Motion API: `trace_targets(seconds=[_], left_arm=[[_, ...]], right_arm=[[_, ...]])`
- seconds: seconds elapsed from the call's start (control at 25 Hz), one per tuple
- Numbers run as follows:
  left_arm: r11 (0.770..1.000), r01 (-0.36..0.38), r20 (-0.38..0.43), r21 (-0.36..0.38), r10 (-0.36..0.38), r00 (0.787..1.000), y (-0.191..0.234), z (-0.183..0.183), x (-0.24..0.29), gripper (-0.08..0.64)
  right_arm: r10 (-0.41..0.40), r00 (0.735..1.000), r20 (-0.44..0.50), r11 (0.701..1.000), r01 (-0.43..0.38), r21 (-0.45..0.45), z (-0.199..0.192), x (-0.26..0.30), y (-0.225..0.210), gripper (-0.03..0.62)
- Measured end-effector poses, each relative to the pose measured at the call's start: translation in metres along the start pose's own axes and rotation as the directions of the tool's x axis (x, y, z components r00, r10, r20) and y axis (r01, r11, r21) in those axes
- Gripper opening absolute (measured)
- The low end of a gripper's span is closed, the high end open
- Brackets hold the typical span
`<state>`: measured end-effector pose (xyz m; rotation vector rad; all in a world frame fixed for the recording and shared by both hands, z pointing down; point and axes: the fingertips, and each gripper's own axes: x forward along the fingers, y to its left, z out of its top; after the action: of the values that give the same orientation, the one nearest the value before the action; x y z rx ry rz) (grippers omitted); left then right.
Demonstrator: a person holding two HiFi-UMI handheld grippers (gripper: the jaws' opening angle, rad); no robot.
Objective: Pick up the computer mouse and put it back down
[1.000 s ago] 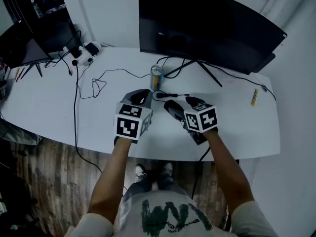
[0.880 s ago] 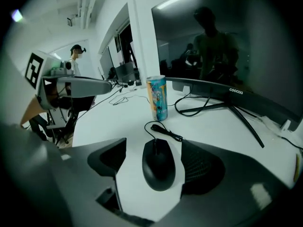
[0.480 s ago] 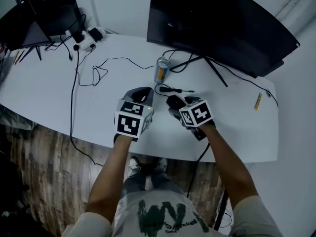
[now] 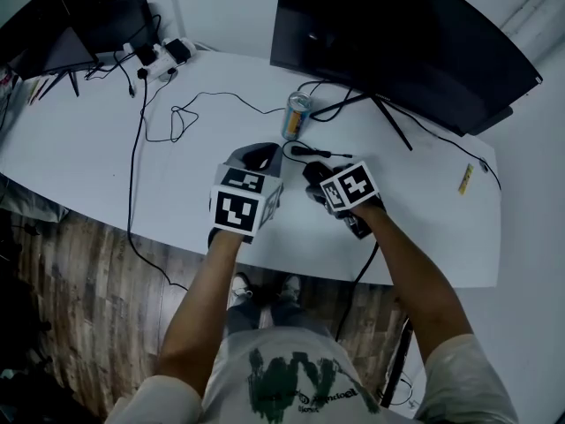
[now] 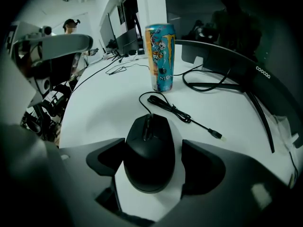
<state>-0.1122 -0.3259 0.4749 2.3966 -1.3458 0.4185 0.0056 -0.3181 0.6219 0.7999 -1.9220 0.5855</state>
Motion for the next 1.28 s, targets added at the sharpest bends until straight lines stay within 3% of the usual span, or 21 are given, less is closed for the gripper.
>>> trace_targets(seconds=[0.16, 0.28, 0.52, 0.84, 1.04, 1.28], left_arm=[[1.000, -0.003, -0.003, -0.003, 0.003, 1.000, 0.000, -0.002, -0.003, 0.002], [1.000, -0.001, -0.010, -0.003, 0.001, 1.000, -0.003, -0.006, -0.003, 0.002], [1.000, 0.002, -0.023, -0.010, -0.003, 1.000, -0.007, -0.010, -0.004, 0.002], [1.000, -0.001, -0.014, -0.026, 0.001, 1.000, -0.012, -0.002, -0.006, 0.002], [0.999, -0.035, -0.052, -0.017, 0.034, 0.998, -0.009, 0.003, -0.006, 0.002], [0.999, -0.014, -0.013, 0.033, 0.015, 1.000, -0.020, 0.029, -0.008, 0.002]], right_arm=[[-0.002, 0.999, -0.042, 1.000, 0.002, -0.011, 0.001, 0.000, -0.001, 0.373], [-0.003, 0.998, -0.056, 1.000, 0.002, -0.023, 0.001, 0.000, -0.001, 0.319], [-0.010, 1.000, -0.030, 1.000, 0.009, -0.022, 0.002, -0.002, 0.000, 0.311], [-0.023, 0.988, 0.153, 0.996, 0.009, 0.093, 0.016, -0.027, 0.001, 0.310], [-0.060, 0.962, 0.268, 0.991, 0.026, 0.130, 0.034, -0.060, -0.004, 0.310], [-0.109, 0.924, 0.367, 0.985, 0.050, 0.167, 0.048, -0.096, -0.014, 0.310]])
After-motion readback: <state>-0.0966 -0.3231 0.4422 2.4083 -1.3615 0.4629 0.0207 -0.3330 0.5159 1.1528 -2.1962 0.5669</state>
